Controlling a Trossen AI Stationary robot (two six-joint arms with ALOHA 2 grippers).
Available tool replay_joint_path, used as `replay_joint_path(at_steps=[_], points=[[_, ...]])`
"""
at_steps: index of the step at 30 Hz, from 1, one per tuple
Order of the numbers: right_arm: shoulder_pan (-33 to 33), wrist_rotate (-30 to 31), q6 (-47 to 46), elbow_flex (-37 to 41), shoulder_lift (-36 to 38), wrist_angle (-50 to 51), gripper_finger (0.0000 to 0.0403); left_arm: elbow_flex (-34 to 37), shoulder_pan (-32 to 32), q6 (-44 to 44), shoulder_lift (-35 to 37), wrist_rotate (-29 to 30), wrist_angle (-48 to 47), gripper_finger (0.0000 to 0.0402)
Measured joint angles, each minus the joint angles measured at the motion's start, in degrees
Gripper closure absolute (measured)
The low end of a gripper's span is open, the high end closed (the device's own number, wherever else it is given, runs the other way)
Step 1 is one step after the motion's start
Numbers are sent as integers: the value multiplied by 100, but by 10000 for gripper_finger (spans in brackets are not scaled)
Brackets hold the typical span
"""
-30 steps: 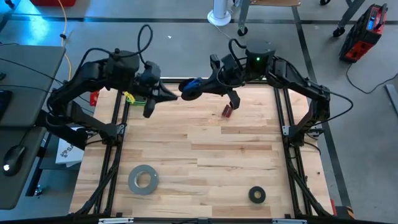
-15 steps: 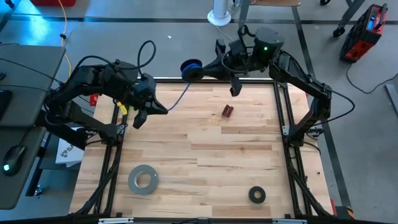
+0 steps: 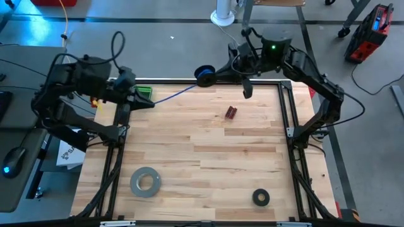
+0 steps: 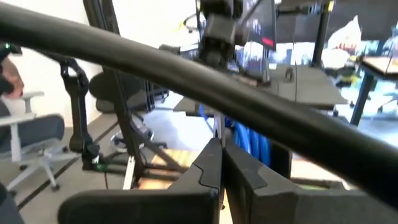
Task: Coil cords
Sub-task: Coil the blue wire onto a spool
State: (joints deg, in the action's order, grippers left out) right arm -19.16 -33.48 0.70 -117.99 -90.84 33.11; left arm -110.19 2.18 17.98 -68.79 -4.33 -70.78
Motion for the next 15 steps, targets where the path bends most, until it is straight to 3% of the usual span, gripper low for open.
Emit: replay_joint_path(at_steps=[7,15], points=[[0,-5,86,-2,16,833,403,-195,4,297,57,82,53,401],[162,-103,84,-3,-168,906,403,-841,22,65,-533,-461,449,401]])
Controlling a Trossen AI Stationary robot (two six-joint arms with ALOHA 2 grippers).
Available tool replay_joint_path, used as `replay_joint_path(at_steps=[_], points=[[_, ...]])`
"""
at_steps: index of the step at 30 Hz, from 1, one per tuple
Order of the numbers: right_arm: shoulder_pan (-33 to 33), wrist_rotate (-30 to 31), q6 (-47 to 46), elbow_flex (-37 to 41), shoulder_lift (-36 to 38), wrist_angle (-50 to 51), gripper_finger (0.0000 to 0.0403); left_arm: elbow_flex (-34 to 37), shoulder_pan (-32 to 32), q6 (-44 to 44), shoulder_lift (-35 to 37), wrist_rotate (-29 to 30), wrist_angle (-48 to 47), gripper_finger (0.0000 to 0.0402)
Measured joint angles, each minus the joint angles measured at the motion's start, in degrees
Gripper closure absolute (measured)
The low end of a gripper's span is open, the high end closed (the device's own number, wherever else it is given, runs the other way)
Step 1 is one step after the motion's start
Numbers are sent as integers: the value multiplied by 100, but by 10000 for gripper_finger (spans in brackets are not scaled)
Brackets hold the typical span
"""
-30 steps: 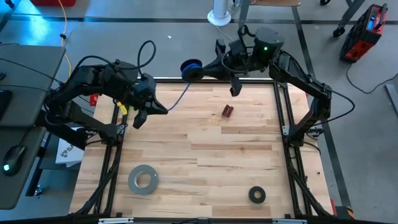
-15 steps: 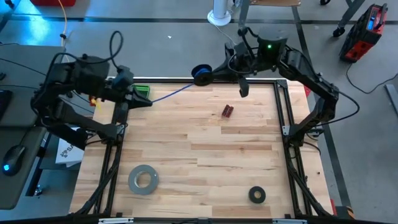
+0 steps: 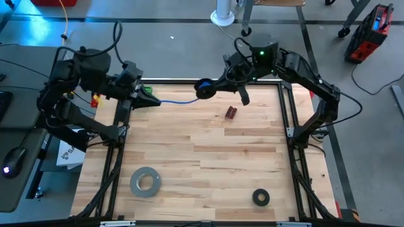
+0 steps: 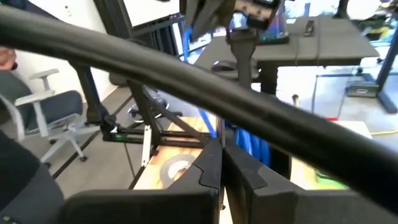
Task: Coil cords
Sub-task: Coil the blue wire onto a spool
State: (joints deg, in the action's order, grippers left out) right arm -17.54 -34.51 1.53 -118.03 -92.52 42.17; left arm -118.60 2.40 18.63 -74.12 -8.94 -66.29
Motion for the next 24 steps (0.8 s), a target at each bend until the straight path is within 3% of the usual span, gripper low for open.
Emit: replay_joint_path(at_steps=[12,24], points=[[430,-392,-155,1,-292,0,403,-1465,806,-636,-976,-706,-3,402],[845,-322,-559,1,-551,-1127,403,-1592,1191,-725,-1528,-1634,529,401]])
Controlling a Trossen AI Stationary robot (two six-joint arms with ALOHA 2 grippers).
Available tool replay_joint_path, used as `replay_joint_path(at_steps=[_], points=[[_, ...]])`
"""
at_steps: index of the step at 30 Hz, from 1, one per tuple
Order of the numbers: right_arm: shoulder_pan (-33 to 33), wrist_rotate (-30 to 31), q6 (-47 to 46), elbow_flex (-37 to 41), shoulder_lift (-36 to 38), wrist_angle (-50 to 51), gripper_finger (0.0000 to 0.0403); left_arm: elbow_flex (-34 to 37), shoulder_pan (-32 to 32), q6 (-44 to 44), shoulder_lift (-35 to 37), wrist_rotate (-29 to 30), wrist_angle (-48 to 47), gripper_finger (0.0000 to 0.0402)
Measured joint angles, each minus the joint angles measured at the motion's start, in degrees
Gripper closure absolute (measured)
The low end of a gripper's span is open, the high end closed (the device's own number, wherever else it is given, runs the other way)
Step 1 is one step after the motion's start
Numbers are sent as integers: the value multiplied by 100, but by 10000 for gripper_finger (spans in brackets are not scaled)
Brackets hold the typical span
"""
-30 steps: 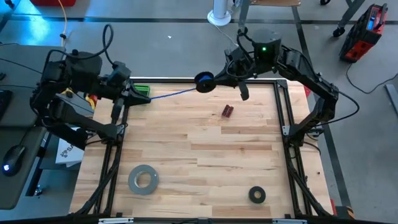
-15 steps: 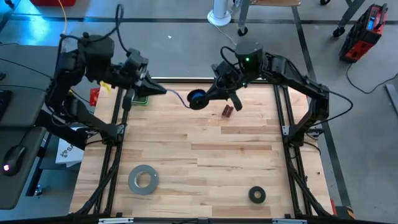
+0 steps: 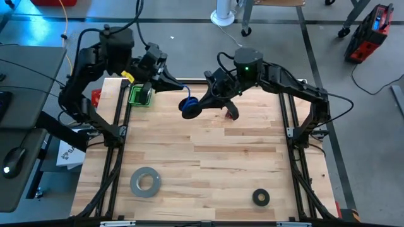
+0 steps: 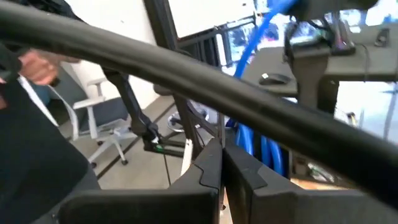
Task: Coil cords
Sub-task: Coil the blue wire onto a spool
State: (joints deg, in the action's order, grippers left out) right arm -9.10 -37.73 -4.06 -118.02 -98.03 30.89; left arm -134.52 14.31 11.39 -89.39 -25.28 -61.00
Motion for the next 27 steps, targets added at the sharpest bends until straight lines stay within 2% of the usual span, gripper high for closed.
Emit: replay_joint_path(at_steps=[13,24,27], points=[[215,-69,-268,0,-29,-1327,403,-4,31,-153,-186,-59,470,401],[288,-1,-365,1,-29,-2279,403,20,30,-128,-636,-844,570,401],[262,-3,-354,0,-22,-2464,403,20,31,-117,-677,-1300,378,401]])
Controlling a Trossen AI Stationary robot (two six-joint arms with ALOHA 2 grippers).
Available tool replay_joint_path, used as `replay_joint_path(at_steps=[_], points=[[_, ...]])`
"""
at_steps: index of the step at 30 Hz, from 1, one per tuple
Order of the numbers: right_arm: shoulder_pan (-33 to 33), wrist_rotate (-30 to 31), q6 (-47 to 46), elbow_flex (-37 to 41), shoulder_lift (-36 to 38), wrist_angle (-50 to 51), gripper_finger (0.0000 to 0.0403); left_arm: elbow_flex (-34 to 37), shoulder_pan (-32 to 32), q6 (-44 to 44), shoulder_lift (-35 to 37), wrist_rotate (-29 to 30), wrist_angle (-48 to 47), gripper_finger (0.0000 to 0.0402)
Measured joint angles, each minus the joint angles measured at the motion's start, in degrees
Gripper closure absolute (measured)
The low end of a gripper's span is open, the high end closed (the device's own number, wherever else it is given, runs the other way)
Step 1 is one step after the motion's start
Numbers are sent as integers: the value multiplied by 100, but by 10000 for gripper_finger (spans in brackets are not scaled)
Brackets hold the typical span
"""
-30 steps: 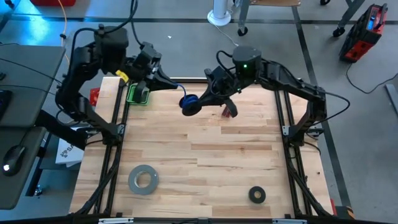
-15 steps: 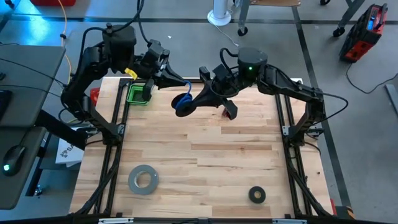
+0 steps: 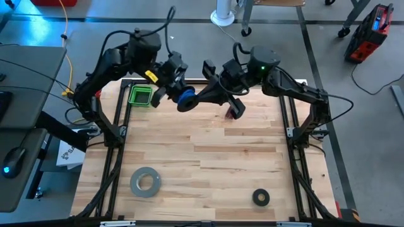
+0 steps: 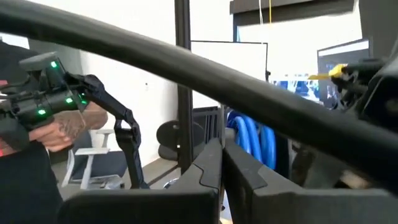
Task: Coil cords
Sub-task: Coil the blue wire onto a spool
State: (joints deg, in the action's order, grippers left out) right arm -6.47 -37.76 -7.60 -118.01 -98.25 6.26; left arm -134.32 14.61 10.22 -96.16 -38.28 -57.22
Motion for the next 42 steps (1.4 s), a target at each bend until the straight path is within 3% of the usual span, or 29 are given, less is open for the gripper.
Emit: replay_joint_path(at_steps=[5,18,42], points=[[-164,-16,55,2,32,147,403,0,0,-317,136,-250,-962,401],[-531,474,359,6,45,1205,403,2,1,-480,709,787,-2280,401],[-869,758,788,-1,129,1815,403,2,50,-789,848,1613,-2562,401]])
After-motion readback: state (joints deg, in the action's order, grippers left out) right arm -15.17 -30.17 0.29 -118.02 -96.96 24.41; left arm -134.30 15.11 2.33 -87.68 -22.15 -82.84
